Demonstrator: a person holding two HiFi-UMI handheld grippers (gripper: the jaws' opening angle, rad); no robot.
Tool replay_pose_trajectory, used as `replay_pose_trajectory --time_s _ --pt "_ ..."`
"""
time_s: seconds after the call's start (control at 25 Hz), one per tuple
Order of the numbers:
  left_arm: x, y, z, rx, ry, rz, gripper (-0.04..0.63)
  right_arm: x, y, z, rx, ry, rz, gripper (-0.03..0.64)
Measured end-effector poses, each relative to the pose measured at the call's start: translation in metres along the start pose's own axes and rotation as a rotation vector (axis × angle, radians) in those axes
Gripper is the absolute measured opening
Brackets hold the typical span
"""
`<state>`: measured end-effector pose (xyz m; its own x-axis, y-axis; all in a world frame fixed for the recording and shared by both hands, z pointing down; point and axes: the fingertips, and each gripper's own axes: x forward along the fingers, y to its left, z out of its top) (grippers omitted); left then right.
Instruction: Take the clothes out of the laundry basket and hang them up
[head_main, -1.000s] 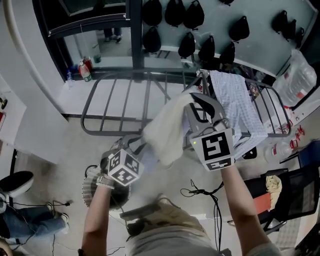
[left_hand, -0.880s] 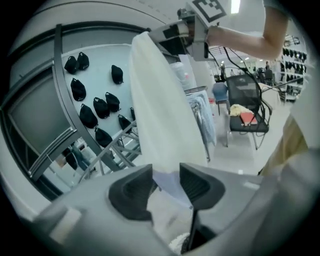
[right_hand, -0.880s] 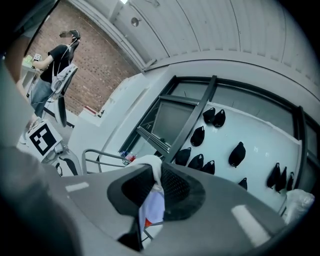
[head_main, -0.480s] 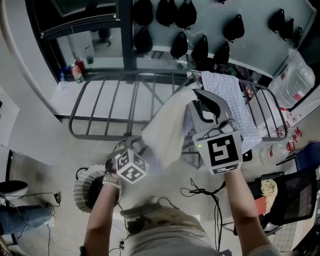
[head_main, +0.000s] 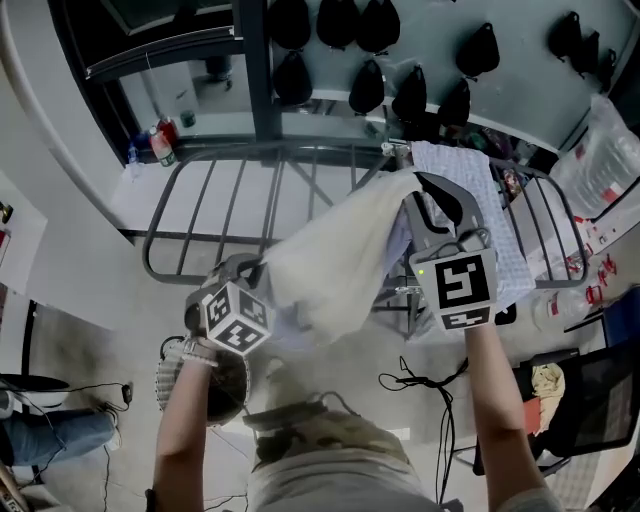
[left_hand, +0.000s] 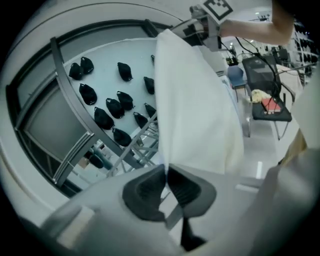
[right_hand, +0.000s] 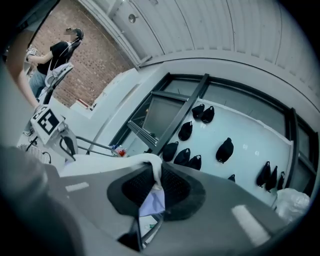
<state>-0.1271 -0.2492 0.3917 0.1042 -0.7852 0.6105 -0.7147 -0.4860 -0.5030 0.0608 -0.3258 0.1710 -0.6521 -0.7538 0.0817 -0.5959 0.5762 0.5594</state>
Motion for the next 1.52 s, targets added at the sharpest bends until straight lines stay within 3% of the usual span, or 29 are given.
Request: replay_pose_trajectory --time_s 0.16,0.36,0.92,1.24,1.52 --pt "-0.001 0.061 -0.011 -0.008 0.022 0.085 0.012 0.027 -0.002 -0.024 -0.021 0.051 0.003 0.043" --pt "0.017 0.125 -0.018 0.016 0.04 0.135 0.012 0.076 0.001 -0.053 -0.054 0.127 0.024 0.043" --pt "0.161 0.3 -0.045 0.007 0.09 0.118 0.012 0.283 0.008 -0.158 -0.042 0.38 0.096 0.043" --pt "0.263 0.355 -0.063 0.001 0.129 0.095 0.012 0.384 0.007 -0.218 -0.006 0.502 0.118 0.043" --pt "0.332 0.355 -0.081 -0.035 0.152 0.035 0.016 0.425 0.018 -0.264 0.04 0.6 0.166 0.043"
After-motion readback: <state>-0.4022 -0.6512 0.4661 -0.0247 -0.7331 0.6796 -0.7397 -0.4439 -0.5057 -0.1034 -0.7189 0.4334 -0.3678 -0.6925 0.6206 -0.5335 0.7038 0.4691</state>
